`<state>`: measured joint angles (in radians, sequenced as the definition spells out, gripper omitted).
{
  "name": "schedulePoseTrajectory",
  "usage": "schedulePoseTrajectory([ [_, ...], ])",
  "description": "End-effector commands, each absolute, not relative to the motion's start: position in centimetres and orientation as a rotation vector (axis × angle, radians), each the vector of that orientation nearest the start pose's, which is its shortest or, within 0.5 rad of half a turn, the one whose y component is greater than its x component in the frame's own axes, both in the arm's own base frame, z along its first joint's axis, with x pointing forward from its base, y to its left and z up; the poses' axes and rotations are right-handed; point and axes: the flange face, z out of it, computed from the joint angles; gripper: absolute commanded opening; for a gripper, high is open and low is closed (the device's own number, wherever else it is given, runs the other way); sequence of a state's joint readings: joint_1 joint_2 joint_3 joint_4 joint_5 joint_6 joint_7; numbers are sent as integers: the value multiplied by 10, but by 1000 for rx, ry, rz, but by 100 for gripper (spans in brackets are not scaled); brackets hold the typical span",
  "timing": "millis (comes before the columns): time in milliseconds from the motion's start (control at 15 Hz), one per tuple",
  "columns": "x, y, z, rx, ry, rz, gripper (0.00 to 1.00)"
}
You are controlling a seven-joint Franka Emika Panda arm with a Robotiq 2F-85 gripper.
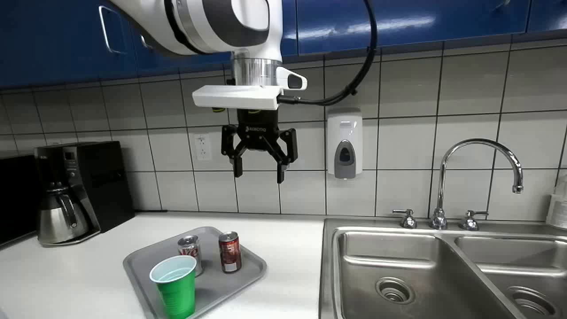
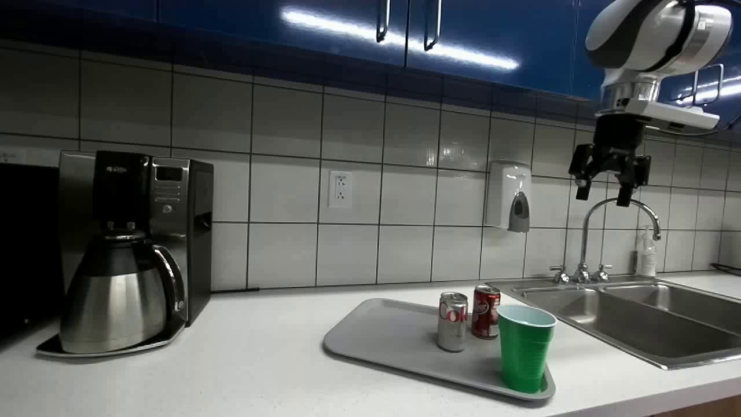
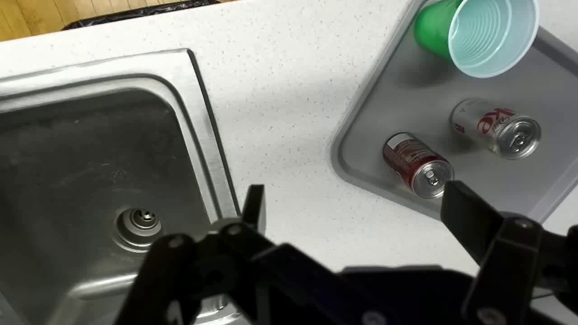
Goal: Take the two metal cans off of the tray
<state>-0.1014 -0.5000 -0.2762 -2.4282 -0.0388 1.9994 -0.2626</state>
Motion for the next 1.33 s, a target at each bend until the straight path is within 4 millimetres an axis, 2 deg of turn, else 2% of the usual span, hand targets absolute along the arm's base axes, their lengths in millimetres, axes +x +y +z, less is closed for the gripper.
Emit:
schedulePoseTrajectory([
  [0, 376, -159, 485, -3062, 109, -124, 100],
  [200, 376, -159, 485, -3062, 109, -124, 100],
  [467, 379, -149, 468, -3070, 83, -105, 100],
  [733, 383, -134, 429, -3074, 62, -39, 100],
  [1000, 396, -117, 385, -3083, 45, 7, 100],
  [1267, 420, -92, 360, -3074, 17, 16, 100],
])
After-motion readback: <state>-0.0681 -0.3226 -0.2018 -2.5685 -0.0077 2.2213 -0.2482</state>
